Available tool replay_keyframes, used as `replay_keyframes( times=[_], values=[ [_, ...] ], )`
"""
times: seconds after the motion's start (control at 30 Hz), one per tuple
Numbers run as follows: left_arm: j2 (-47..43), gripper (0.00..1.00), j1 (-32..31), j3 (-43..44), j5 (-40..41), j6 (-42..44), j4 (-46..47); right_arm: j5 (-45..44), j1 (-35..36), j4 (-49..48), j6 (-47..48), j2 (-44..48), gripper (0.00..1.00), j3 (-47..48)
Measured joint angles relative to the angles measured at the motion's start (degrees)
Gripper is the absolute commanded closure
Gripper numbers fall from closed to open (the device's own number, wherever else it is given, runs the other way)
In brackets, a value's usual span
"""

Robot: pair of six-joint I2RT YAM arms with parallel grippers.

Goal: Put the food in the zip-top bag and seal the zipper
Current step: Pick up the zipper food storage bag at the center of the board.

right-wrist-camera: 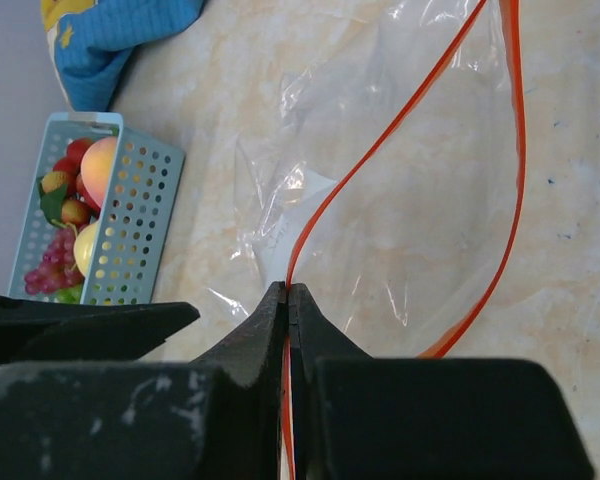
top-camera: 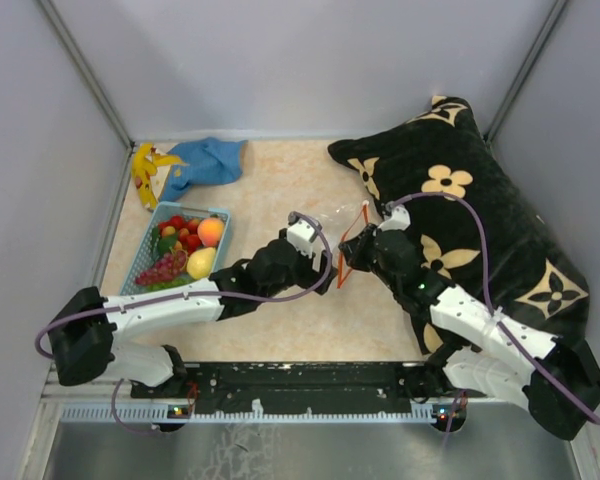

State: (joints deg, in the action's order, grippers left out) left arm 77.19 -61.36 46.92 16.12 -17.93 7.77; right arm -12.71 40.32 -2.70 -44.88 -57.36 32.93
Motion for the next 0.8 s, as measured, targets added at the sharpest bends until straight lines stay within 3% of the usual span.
replay_keyframes(
  times=[0.27, 0.5, 0.53, 0.8],
  values=[
    [1.0, 0.13, -1.8, 0.2, 3.8, 0.8, 0.9, -2.1, 3.2, 1.7, -3.4, -1.1, 1.00, 1.4],
    [3.9, 0.26, -2.0, 0.8, 5.8, 1.3, 1.2, -3.8, 6.3, 0.5, -5.6, -2.0, 1.00, 1.7],
    [4.1, 0.30, -2.0, 0.8, 6.2, 1.3, 1.0, -4.0, 6.6, 0.5, -5.9, -2.0, 1.00, 1.7],
    [2.6, 0.98, -2.3, 0.6, 8.2, 1.7, 0.6, -3.7, 7.1, -1.8, -6.3, -2.1, 0.95, 1.6]
  ],
)
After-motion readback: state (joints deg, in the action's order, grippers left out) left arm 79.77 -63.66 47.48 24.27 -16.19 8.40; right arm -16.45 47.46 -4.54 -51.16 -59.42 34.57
